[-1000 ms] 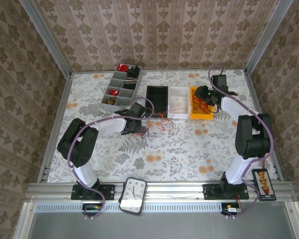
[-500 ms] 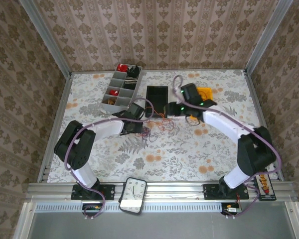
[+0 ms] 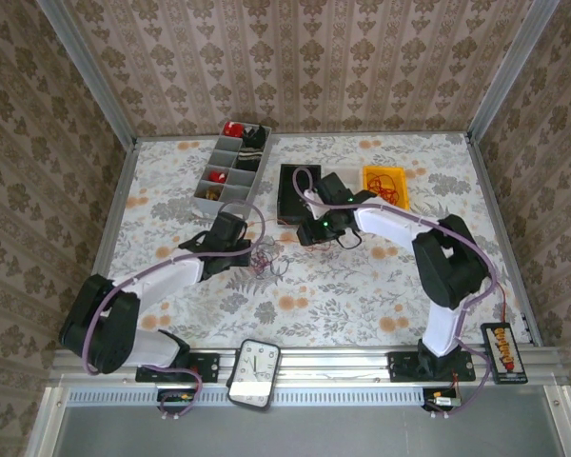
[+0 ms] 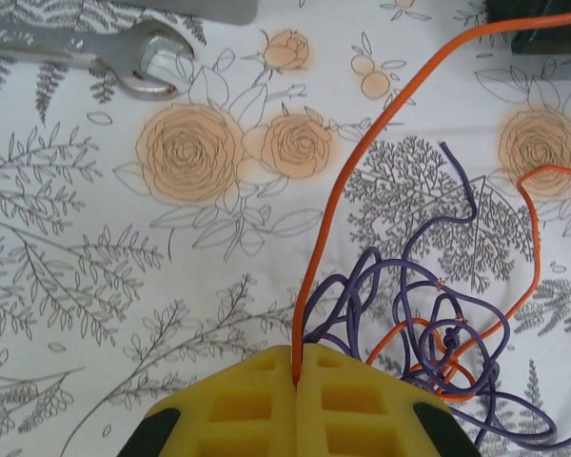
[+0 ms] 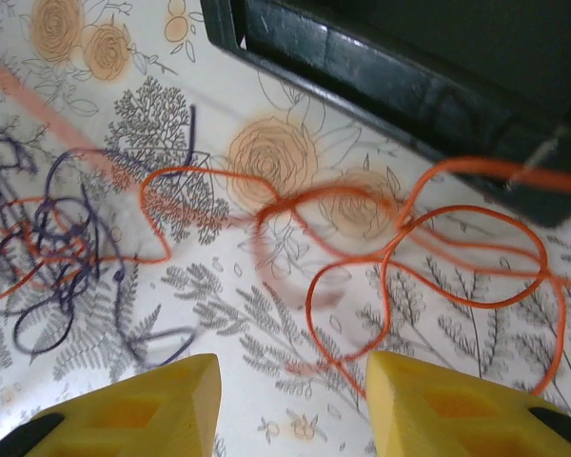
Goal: Untangle the cables
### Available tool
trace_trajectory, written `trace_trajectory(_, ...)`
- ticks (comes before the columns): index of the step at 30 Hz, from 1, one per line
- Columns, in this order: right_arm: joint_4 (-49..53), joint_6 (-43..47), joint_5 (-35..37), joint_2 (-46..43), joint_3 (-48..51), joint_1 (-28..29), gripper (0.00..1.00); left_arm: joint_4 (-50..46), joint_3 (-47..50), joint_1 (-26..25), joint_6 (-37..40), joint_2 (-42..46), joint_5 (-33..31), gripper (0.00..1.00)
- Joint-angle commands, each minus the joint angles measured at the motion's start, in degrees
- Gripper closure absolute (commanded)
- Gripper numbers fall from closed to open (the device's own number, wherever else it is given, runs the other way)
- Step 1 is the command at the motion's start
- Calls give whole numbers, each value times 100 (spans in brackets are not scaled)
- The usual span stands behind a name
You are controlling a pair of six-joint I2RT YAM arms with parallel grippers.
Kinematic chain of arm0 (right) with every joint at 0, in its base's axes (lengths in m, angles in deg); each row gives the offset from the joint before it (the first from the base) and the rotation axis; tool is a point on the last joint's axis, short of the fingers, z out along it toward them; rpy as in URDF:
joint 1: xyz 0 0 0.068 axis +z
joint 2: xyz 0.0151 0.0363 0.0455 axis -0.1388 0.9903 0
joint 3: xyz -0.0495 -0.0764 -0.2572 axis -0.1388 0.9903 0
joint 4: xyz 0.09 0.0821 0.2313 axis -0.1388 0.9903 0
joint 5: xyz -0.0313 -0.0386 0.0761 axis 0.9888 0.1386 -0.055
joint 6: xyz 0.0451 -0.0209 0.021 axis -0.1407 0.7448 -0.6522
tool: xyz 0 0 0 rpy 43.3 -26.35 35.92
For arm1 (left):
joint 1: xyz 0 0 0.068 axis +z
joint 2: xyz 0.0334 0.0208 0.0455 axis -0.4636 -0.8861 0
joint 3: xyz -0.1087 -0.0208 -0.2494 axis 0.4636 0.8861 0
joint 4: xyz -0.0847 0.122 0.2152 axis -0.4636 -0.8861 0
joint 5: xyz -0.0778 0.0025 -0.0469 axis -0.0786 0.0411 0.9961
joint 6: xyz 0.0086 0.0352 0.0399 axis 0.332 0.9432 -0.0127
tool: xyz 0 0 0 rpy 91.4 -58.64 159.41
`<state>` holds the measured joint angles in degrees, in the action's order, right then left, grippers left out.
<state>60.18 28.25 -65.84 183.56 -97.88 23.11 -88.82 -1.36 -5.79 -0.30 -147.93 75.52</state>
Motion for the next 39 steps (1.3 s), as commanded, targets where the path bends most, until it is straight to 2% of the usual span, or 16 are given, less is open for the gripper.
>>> trace_trajectory(1,436,374,372,450,-324,152,54,223,71,36,-127,93,-13,100)
trace_trajectory(4,916,567,709,742,-526,270,54,236,-13,45,-143,16,6,100)
trace_trajectory(10,1193,791,1391,1030,-567,554,55,272,-193,53,-123,-202,51,100)
trace_trajectory(12,1223,823,1635,1027,-560,582,67,261,-243,54,-110,-252,36,100)
trace_trajectory(14,1145,815,1875,891,-470,574,86,285,-264,62,-117,-275,24,100)
trace_trajectory(15,1055,814,1939,755,-394,567,92,296,-273,70,-146,-286,11,100)
trace_trajectory(17,815,700,1986,392,-196,482,97,297,-287,112,-231,-318,-18,100)
trace_trajectory(23,-100,-198,1934,-1461,498,-332,99,126,-337,295,-679,-501,-270,100)
trace_trajectory(29,-437,-842,2624,-3171,1076,-1385,98,-297,-437,533,-1237,-751,-589,100)
trace_trajectory(32,-452,-919,2931,-3721,1178,-1763,98,-373,-445,607,-1432,-838,-644,100)
trace_trajectory(39,-363,-1361,4085,-4474,1242,-2239,98,-810,-518,689,-1981,-987,-950,100)
